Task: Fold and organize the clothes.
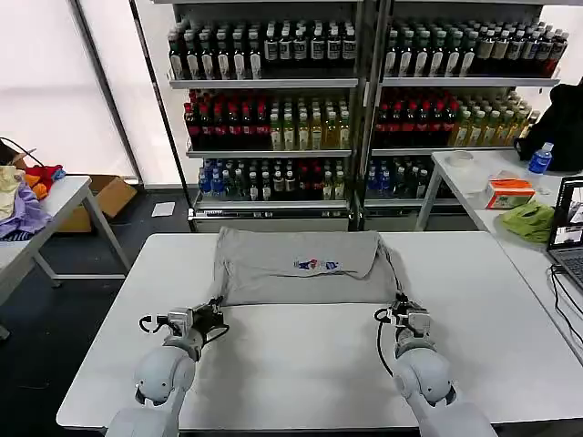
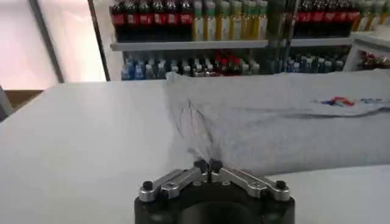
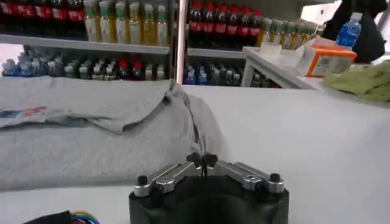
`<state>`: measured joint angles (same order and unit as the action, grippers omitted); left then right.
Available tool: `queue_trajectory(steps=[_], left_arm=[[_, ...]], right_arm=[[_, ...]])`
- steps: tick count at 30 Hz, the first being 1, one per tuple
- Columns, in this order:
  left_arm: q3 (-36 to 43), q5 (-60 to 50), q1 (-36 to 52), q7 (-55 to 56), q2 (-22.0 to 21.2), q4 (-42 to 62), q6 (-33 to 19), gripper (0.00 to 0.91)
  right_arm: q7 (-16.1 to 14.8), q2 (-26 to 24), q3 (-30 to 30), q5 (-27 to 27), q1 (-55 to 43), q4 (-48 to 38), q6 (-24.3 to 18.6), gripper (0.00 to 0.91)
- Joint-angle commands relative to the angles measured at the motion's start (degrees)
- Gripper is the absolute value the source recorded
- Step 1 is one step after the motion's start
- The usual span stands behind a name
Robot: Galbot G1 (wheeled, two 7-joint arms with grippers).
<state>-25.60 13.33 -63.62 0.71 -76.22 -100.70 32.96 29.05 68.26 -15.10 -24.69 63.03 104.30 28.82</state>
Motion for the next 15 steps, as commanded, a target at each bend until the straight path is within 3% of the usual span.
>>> queue_trajectory(steps=[1,8,15], left_arm=[[-2.0,0.1,-10.7,0.3,1.0,-15.1,-0.3,0.01],[-5.5,0.6,-21.4,0.3,3.2,-23.6,-0.1,0.01],[-5.8,-0.2,-29.9,0.7,1.3,-28.3,-1.8,0.01]], right_arm=[[3.2,-0.5,-0.5,0.4,5.8,12.0,1.5,0.0],[4.8,1.6,-1.8,4.0,16.8,20.6,2.3,0.0],[6.5,3.3,-3.2,6.3,27.3,26.5,2.3,0.0]])
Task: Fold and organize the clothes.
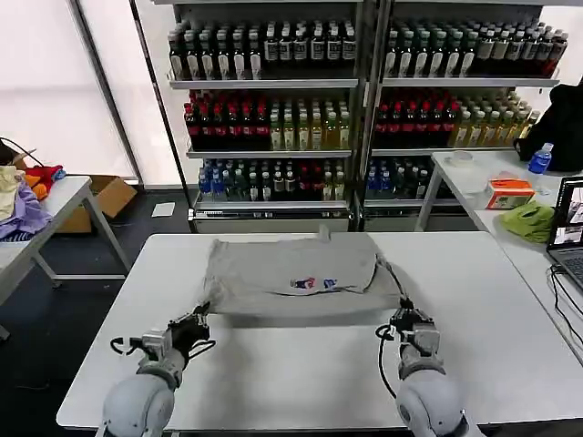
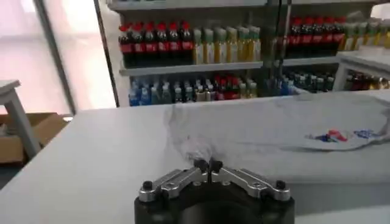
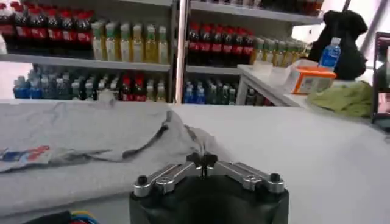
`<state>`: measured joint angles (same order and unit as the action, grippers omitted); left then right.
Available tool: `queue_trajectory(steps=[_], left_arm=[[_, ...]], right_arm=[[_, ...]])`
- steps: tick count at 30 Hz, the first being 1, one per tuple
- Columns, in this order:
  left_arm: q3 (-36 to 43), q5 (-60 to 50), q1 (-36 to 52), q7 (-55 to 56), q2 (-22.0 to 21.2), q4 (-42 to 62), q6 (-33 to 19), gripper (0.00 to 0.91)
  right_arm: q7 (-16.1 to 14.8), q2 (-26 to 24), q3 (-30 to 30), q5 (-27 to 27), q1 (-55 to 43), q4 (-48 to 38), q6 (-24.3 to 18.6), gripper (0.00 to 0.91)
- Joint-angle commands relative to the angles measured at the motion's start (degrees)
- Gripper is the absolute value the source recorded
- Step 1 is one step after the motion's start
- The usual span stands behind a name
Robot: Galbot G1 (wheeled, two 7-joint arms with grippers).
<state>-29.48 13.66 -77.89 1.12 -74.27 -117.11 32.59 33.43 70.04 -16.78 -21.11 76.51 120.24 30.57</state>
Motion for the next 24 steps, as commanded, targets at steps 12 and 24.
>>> queue_trajectory(steps=[12,24], left_arm=[[-3.0,-2.4,-22.2,0.3,0.9,-15.7,-2.1,0.01],[-2.4,-3.3,-21.4,0.4,0.2,-11.9,-2.8,0.212]], right_arm=[[2.5,0.7,-2.5,7.6,24.1,16.2,-0.6,0.0],[2.9,1.1,-2.2,9.3,26.8,15.5,0.4,0.907]])
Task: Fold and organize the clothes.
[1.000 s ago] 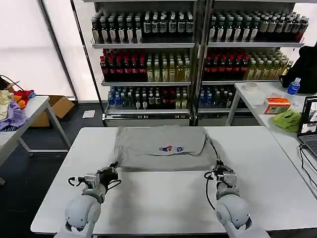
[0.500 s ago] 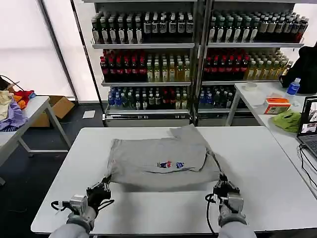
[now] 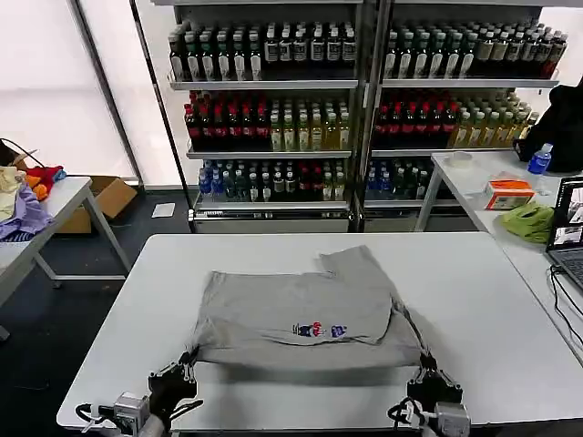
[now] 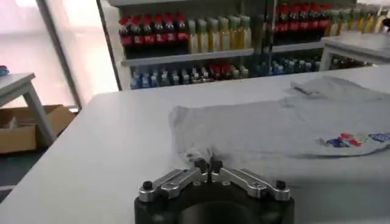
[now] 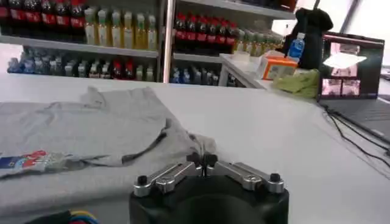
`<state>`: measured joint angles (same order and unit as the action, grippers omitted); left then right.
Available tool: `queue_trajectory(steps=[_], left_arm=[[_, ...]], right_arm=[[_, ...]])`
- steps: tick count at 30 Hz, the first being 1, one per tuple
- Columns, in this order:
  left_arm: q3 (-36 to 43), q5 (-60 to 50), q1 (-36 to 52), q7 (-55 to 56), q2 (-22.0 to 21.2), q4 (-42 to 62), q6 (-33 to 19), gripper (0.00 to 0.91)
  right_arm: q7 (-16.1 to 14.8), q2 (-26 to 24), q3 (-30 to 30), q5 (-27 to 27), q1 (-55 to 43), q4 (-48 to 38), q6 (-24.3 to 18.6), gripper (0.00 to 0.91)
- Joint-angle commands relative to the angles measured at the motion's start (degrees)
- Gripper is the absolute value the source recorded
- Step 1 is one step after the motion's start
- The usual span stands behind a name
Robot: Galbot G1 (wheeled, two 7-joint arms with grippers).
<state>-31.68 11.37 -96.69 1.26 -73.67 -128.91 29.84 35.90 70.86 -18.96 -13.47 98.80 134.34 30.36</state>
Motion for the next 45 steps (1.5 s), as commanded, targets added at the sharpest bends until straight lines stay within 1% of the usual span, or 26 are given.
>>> queue_trajectory(steps=[1,4,6,8,10,13,14,16,17,18,19,21,23,24,26,28,30,31,33,35,36,38,39,40,42,45], left_arm=[[0.2,-1.1,-2.6,0.6,-0.5,-0.3,0.1,0.907],[0.9,-2.4,-3.3,0.5,-2.0,-1.9,0.8,0.907],[0.1,-2.0,-4.4,0.0,-2.8,-3.5,1.0,0.907],[-2.6,-1.2,-4.6,0.2,-2.6,-4.7,0.3,0.907],[-6.1,0.5,-4.9,0.4,-2.3,-5.7,0.0,0.907],[-9.7,3.2,-5.3,0.4,-2.1,-7.9,0.0,0.907],[-10.2,3.6,-5.0,0.3,-2.1,-8.3,-0.1,0.907],[-11.1,4.8,-2.5,0.1,-1.7,-9.4,-0.4,0.907],[-11.5,5.9,-1.1,0.2,-1.5,-9.6,0.2,0.907],[-11.6,7.1,1.0,0.2,-0.8,-9.6,0.6,0.907],[-11.6,7.9,2.5,0.0,-0.2,-9.3,0.8,0.907],[-11.5,8.4,4.9,-0.8,0.7,-8.4,1.1,0.907],[-11.2,8.5,8.1,-3.3,2.2,-6.1,0.8,0.907],[-10.9,8.9,9.3,-3.8,2.6,-4.9,0.8,0.907],[-10.3,9.7,13.4,-4.8,4.0,-2.8,0.8,0.907],[-9.2,10.5,16.7,-5.5,5.1,1.2,1.0,0.907],[-8.3,12.1,19.8,-6.1,6.3,4.7,1.3,0.907],[-7.7,13.1,21.1,-6.2,6.9,6.7,1.9,0.907],[-6.5,13.7,23.5,-6.7,8.1,9.8,2.1,0.907],[-5.8,14.9,25.7,-7.5,9.3,11.7,2.5,0.907],[-5.3,16.1,26.9,-8.3,9.9,13.5,3.2,0.907],[-4.6,16.9,28.2,-9.2,10.8,15.0,3.2,0.907],[-4.3,17.2,29.0,-9.4,11.3,15.5,3.2,0.907],[-3.9,17.6,29.8,-9.7,11.9,16.7,3.2,0.907],[-3.4,18.2,30.9,-10.1,12.8,18.0,3.3,0.907],[-2.3,18.3,33.0,-9.5,13.1,20.7,3.3,0.907]], right_arm=[[0.5,0.4,0.1,1.7,4.1,1.2,0.7,0.907],[0.7,0.5,0.3,1.6,4.2,1.5,0.4,0.907],[0.7,0.2,-0.1,1.6,5.5,1.4,-1.1,0.907],[0.9,-0.8,-1.3,2.1,7.0,0.8,-3.8,0.907],[0.9,-0.9,-2.3,1.6,7.7,1.3,-4.7,0.907],[1.0,-0.6,-5.0,-1.8,6.9,3.7,-4.7,0.907],[0.9,-0.4,-5.7,-2.4,5.5,4.5,-4.2,0.907],[-0.3,-0.3,-6.9,-3.3,2.2,4.9,-3.2,0.907],[-1.2,-0.6,-8.1,-4.6,-1.2,4.4,-3.1,0.907],[-1.9,-0.7,-9.1,-5.5,-3.9,3.6,-3.1,0.907],[-3.1,-1.0,-10.0,-6.6,-7.0,2.4,-3.2,0.907],[-3.8,-1.7,-10.6,-8.0,-12.0,0.8,-3.2,0.907],[-5.9,-2.7,-11.0,-9.4,-19.0,-2.1,-3.8,0.907],[-6.3,-2.9,-11.0,-10.0,-20.5,-3.2,-3.8,0.907],[-8.3,-4.6,-9.8,-11.7,-27.2,-6.3,-3.4,0.907],[-9.2,-6.0,-8.6,-13.1,-30.5,-9.1,-2.5,0.907],[-10.9,-8.1,-6.8,-15.0,-35.4,-13.1,0.0,0.907],[-10.9,-9.2,-5.7,-16.1,-37.4,-15.0,0.7,0.907],[-11.8,-11.6,-3.6,-17.9,-42.1,-18.4,1.8,0.907],[-13.6,-13.9,-0.1,-20.2,-46.3,-22.3,2.5,0.907],[-15.2,-14.7,1.3,-22.3,-48.7,-24.6,2.8,0.907],[-16.3,-15.9,3.3,-27.5,-51.8,-27.5,2.9,0.907],[-17.6,-16.2,5.4,-29.2,-53.8,-29.6,3.0,0.907],[-18.5,-16.2,6.2,-29.2,-54.7,-30.8,3.0,0.907],[-20.9,-16.1,9.7,-27.9,-57.1,-34.0,3.0,0.907],[-22.4,-14.8,13.9,-23.2,-59.7,-38.8,3.0,0.907]])
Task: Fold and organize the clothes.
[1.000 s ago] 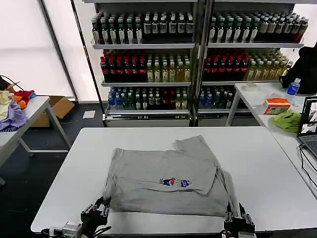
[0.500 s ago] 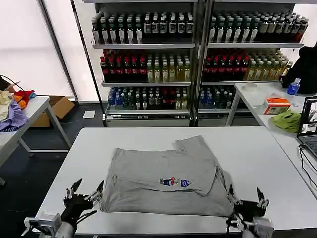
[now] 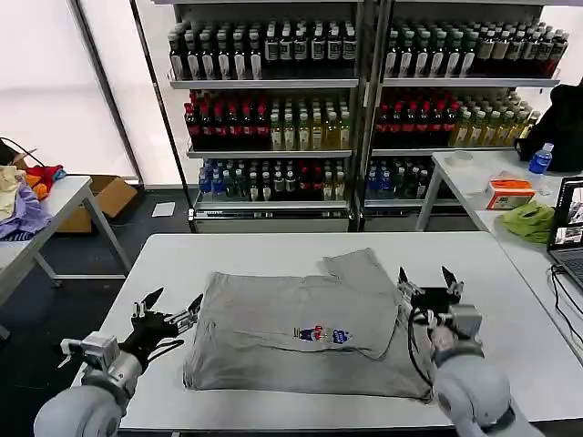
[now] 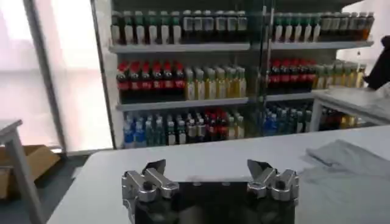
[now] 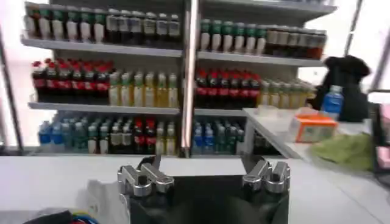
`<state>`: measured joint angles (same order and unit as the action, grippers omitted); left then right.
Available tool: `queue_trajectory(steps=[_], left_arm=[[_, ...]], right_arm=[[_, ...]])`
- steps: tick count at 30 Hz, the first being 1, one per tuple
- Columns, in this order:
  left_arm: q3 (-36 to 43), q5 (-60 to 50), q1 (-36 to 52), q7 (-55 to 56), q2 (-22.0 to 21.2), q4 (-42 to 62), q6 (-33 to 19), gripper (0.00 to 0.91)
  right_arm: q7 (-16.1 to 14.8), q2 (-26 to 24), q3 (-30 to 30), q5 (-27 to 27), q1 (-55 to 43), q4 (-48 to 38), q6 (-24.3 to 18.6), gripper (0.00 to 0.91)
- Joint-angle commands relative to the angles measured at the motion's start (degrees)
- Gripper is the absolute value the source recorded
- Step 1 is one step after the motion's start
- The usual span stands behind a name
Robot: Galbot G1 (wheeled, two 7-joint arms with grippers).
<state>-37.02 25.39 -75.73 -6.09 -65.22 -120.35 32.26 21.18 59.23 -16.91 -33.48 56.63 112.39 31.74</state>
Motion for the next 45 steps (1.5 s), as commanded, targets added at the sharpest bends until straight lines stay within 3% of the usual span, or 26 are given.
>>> queue_trajectory(steps=[1,4,7,24,45], left_arm=[[3.2,4.1,12.5,-2.0,4.5,12.8,0.9,0.907],[4.2,3.4,14.0,-1.8,3.5,15.9,0.8,0.907],[5.4,2.0,15.2,-2.0,2.6,18.1,0.8,0.907],[13.1,-1.2,25.3,-1.7,-1.5,33.0,0.7,0.907],[18.6,-5.4,32.2,-2.3,-3.5,40.6,-0.8,0.907]], right_arm=[[-7.7,-2.7,12.3,-2.4,-18.0,-17.5,1.6,0.907],[-7.3,-0.7,14.2,-1.4,-19.2,-20.3,1.5,0.907],[-5.1,1.1,14.9,-1.8,-20.5,-23.3,1.7,0.907],[-7.0,7.8,10.6,0.1,-23.7,-35.2,1.5,0.907],[-8.1,12.3,11.2,2.8,-27.2,-42.8,1.4,0.907]])
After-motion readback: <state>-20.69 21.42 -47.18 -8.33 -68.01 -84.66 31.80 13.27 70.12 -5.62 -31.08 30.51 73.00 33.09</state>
